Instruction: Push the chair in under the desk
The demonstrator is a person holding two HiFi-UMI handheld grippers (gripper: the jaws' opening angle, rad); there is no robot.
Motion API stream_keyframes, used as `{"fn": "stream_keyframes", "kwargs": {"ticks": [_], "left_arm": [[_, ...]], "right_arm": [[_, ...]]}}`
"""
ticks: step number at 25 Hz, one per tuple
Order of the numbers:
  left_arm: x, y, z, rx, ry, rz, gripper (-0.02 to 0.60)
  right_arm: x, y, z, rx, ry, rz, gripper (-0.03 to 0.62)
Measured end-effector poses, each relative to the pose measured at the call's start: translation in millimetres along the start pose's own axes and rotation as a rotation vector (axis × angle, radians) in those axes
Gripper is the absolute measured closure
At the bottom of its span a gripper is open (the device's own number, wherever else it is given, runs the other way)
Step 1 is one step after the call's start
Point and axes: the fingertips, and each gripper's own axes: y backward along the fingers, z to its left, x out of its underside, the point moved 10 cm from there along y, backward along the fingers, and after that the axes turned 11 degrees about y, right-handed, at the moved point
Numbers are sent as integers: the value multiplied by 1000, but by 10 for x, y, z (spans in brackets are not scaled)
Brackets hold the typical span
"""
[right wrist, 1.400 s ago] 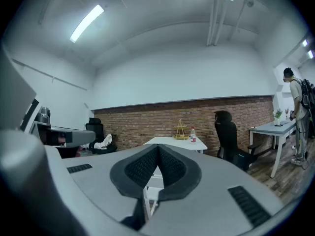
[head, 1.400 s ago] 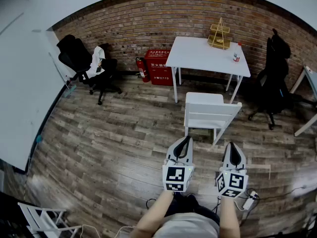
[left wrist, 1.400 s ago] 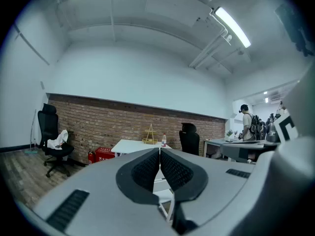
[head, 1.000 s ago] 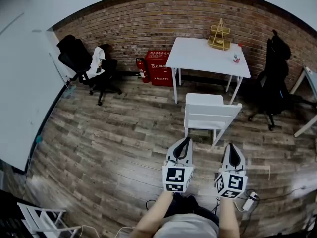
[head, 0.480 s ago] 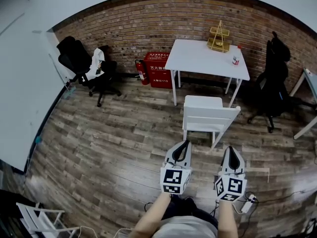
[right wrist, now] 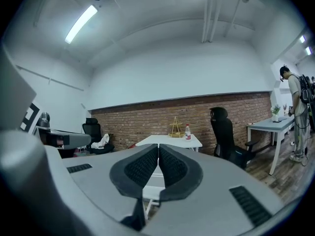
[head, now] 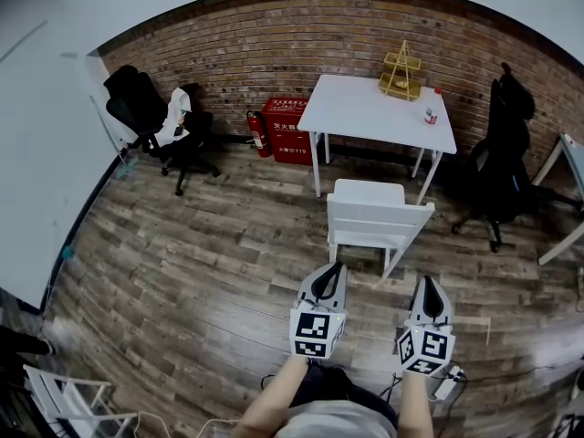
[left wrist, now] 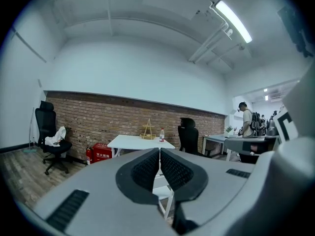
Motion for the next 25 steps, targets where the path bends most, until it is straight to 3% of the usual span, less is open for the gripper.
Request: {"fn": "stream_keyframes", "kwargs": {"ticks": [15, 25], "left_arm": [[87, -154, 75, -81, 1, 30, 561], [20, -691, 298, -78, 4, 48, 561]], "right_arm": [[174, -264, -181, -45, -29, 44, 577], [154, -818, -273, -43, -22, 53, 577]]}}
